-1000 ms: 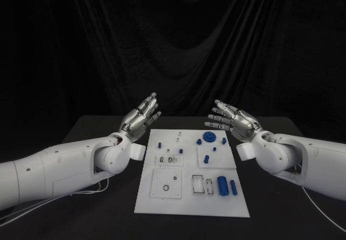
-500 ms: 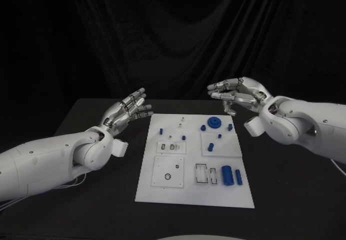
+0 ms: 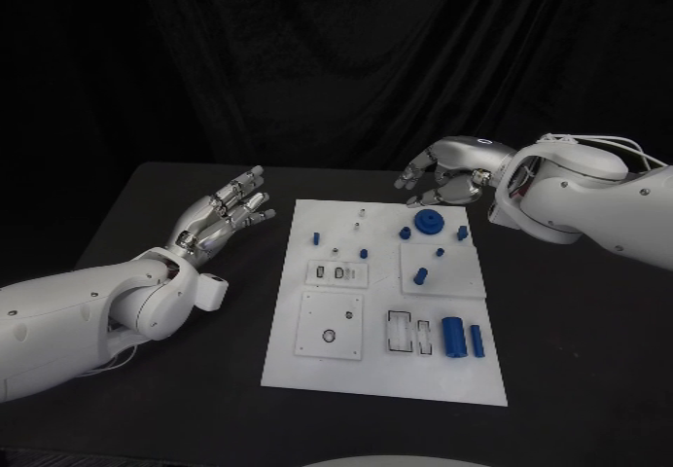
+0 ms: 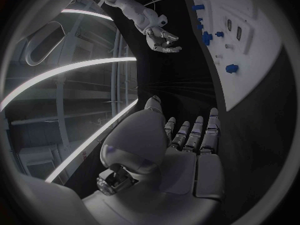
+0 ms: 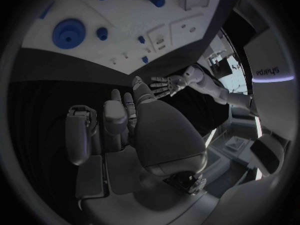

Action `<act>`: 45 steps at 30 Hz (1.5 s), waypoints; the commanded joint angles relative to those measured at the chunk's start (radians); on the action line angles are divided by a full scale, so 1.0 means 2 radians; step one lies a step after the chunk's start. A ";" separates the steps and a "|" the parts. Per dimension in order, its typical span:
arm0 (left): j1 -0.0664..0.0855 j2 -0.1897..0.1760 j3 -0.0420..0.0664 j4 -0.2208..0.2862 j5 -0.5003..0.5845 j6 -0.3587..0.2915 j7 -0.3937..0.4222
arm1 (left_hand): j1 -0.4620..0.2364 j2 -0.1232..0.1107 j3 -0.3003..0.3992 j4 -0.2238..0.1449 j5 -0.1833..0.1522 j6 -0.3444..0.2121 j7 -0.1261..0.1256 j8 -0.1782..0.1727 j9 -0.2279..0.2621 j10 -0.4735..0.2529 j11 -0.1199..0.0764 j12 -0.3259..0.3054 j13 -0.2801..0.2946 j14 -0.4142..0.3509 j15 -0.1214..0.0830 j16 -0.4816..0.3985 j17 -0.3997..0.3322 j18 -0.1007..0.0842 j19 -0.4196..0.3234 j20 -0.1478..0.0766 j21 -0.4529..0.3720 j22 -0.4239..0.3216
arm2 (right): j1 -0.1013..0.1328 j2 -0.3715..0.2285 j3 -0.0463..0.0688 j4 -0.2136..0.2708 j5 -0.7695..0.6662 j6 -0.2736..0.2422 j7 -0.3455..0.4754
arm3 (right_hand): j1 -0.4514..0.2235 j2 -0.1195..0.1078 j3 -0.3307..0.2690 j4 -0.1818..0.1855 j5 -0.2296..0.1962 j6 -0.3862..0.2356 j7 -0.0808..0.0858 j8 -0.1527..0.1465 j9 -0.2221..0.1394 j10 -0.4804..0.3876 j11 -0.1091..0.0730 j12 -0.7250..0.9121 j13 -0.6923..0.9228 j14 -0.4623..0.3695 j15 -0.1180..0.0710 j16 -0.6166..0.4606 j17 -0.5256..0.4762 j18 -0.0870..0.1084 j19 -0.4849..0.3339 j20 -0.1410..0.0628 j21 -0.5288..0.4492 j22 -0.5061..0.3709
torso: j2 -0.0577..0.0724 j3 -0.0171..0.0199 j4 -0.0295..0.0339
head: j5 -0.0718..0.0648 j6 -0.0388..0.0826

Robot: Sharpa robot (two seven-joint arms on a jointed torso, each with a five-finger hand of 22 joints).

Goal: Assemble the parts on the task board

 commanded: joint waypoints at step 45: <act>0.005 -0.044 0.000 0.062 -0.052 -0.048 0.127 | 0.002 -0.016 0.008 0.000 0.014 0.023 0.010 0.000 0.001 -0.018 -0.065 -0.058 -0.009 -0.068 -0.106 -0.088 -0.017 0.005 -0.124 -0.111 -0.085 -0.035 | -0.041 -0.007 0.000 0.003 -0.185 0.008 -0.071 | -0.011 -0.029 0.051 0.019 0.015 0.024 0.001 -0.022 0.010 0.065 0.002 -0.055 0.002 0.005 0.009 0.006 0.030 -0.010 0.003 0.007 0.003 0.026 | 0.019 -0.0074 0.0067 | -0.012 0.003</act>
